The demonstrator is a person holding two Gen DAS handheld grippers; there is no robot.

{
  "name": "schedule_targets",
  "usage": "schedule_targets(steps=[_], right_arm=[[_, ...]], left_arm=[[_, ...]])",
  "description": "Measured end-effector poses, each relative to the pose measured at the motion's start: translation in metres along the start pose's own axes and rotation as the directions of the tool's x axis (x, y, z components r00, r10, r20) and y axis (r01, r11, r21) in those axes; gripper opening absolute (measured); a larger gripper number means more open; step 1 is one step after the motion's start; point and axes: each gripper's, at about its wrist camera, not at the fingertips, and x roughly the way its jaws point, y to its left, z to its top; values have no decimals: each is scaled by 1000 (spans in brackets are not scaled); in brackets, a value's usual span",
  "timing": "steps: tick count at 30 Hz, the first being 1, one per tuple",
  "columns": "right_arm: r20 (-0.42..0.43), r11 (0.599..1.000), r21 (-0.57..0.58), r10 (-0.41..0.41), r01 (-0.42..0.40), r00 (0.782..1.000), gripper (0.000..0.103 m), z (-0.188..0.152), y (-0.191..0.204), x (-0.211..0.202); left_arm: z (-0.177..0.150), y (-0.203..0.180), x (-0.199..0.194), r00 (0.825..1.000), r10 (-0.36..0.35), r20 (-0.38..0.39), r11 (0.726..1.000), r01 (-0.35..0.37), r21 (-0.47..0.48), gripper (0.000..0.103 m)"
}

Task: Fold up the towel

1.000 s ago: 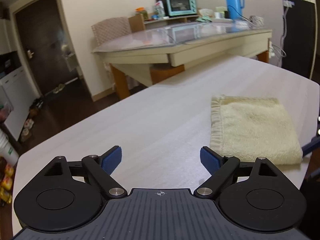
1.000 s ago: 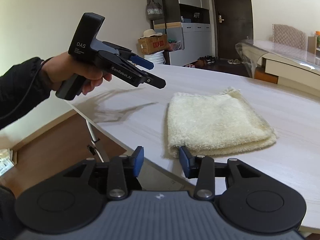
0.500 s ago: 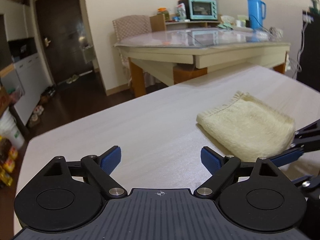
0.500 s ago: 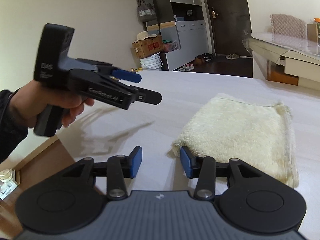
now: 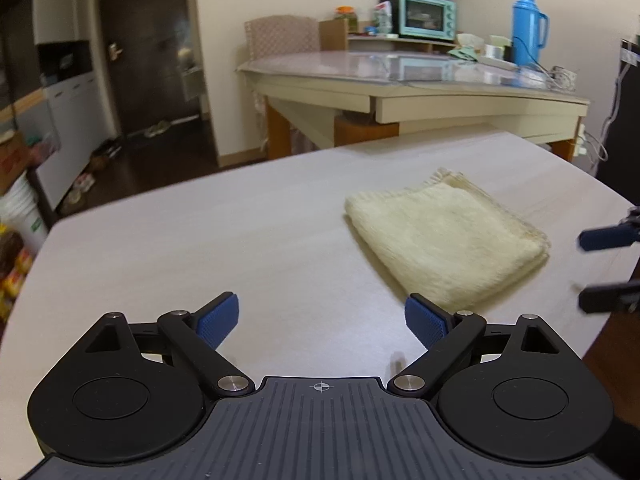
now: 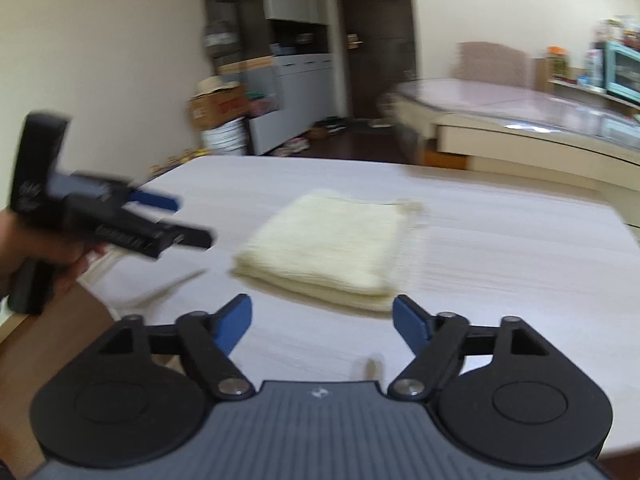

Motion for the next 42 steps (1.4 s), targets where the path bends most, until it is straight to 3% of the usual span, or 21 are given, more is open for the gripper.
schedule_targets(steps=[2, 10, 19, 42], right_arm=[[1, 999, 17, -30, 30, 1000, 92, 1, 0, -3], [7, 997, 34, -76, 76, 997, 103, -2, 6, -12], [23, 995, 57, -87, 85, 996, 103, 1, 7, -29], [11, 993, 82, -92, 91, 996, 103, 2, 4, -31]], left_arm=[[-3, -6, -3, 1000, 9, 1, 1000, -9, -27, 102], [-10, -34, -18, 999, 33, -10, 995, -34, -96, 103], [-16, -45, -36, 997, 68, -27, 991, -71, -114, 103], [-22, -53, -37, 997, 57, -42, 987, -63, -150, 103]])
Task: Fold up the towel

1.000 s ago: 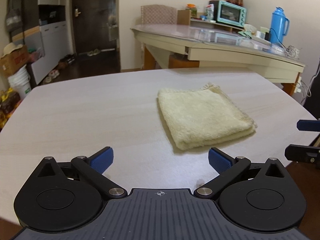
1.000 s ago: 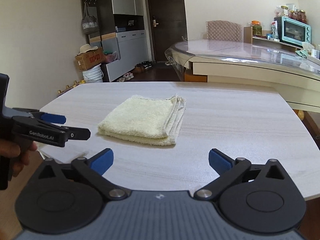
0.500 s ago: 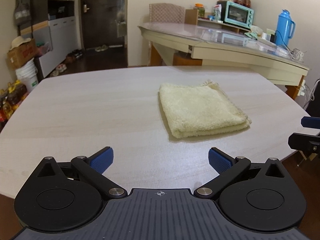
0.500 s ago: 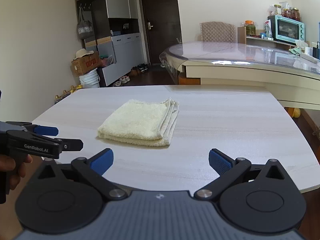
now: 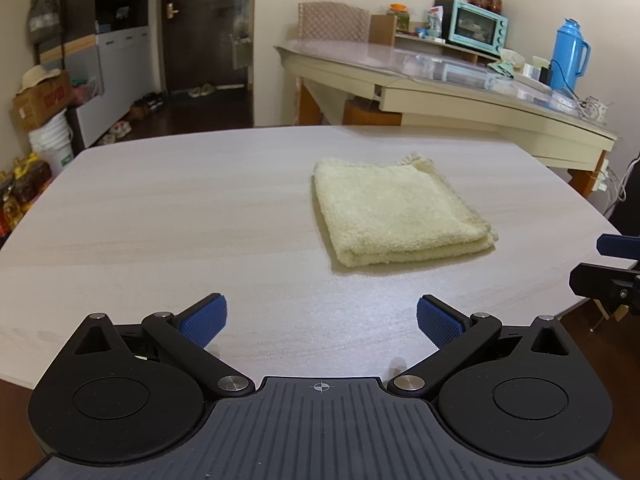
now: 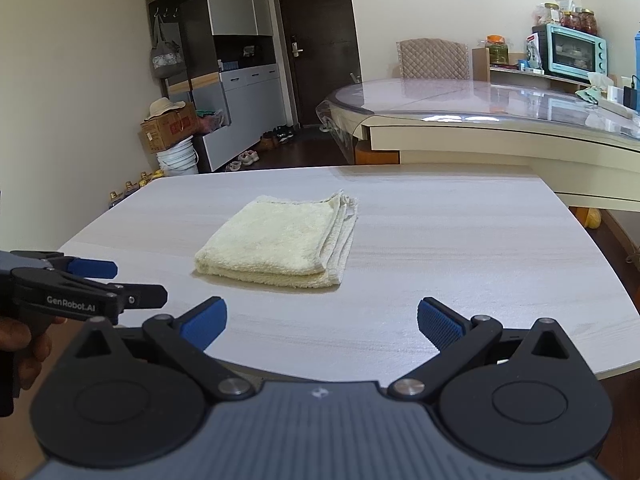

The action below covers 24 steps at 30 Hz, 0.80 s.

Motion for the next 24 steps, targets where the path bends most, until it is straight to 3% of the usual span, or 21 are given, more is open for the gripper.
schedule_targets(steps=[24], right_arm=[[-34, 1000, 8, -28, 29, 999, 103, -3, -1, 7]], left_arm=[[-3, -3, 0, 1000, 26, 4, 999, -26, -39, 103]])
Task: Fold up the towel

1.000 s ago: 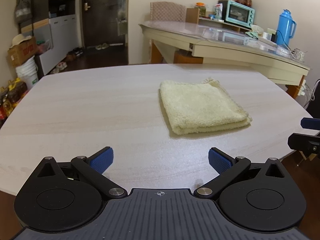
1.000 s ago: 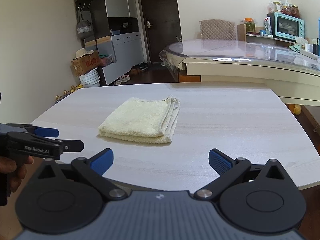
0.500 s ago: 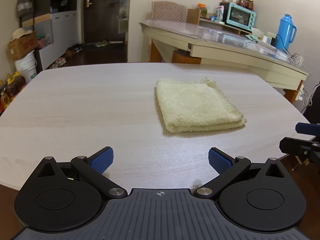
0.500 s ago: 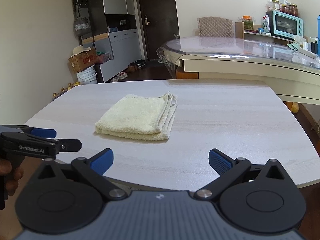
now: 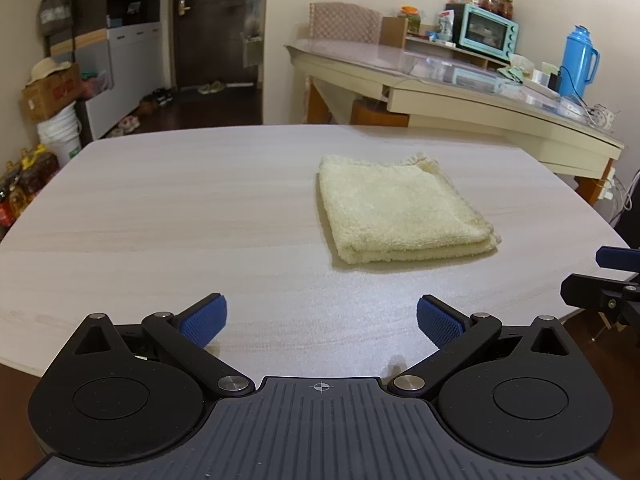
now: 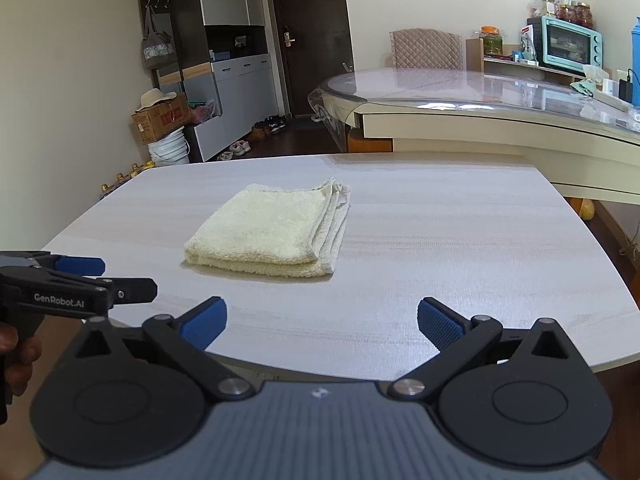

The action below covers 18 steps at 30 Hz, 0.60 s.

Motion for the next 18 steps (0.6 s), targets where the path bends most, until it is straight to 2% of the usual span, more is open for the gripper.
schedule_targets(steps=[5, 18], right_arm=[[-2, 1000, 3, -4, 4, 1000, 103, -1, 0, 0], [3, 1000, 3, -8, 8, 1000, 103, 2, 1, 0]], left_arm=[[-1, -1, 2, 1000, 27, -11, 1000, -27, -2, 103], [-3, -2, 1, 1000, 19, 0, 1000, -19, 2, 103]])
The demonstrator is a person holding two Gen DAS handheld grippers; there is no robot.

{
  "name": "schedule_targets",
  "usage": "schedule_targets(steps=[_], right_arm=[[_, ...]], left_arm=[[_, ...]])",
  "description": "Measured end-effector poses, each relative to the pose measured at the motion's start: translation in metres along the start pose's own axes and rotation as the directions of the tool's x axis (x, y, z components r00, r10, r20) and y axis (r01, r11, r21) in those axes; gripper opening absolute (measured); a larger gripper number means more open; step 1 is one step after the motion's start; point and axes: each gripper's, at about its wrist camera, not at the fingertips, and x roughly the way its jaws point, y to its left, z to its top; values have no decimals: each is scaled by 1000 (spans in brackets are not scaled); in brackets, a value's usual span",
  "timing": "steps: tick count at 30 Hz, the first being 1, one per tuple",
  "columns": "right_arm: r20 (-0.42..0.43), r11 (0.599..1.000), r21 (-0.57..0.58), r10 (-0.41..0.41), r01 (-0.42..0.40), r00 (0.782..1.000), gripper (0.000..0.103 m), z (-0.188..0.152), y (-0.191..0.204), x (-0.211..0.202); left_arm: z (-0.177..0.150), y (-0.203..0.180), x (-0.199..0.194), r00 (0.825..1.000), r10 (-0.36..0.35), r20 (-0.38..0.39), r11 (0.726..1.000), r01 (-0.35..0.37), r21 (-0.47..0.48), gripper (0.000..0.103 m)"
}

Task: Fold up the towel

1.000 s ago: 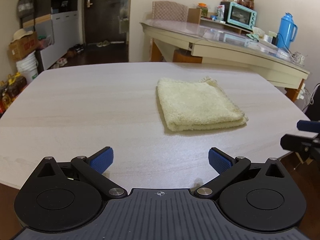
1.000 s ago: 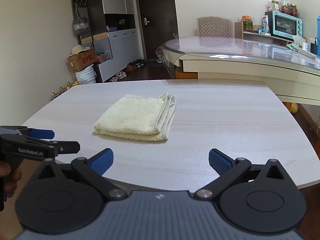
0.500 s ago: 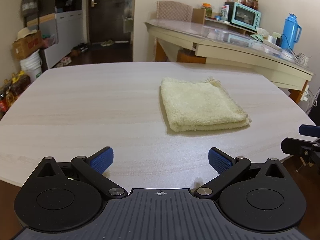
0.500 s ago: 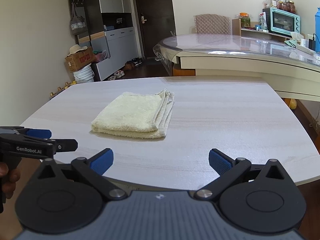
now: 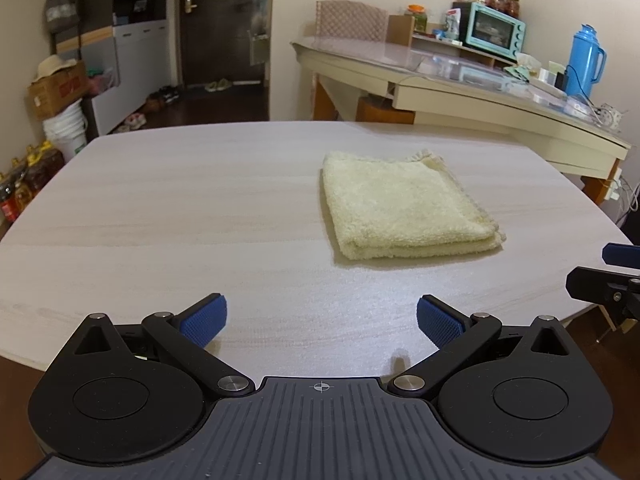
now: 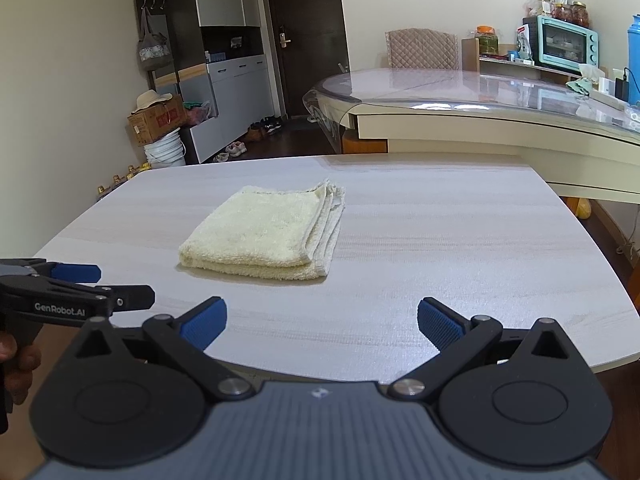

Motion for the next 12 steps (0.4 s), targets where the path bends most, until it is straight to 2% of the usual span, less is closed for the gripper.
schedule_targets(steps=[12], right_arm=[[0, 1000, 1, -2, 2, 1000, 103, -1, 0, 0]], left_arm=[[0, -3, -3, 1000, -3, 26, 1000, 2, 13, 103]])
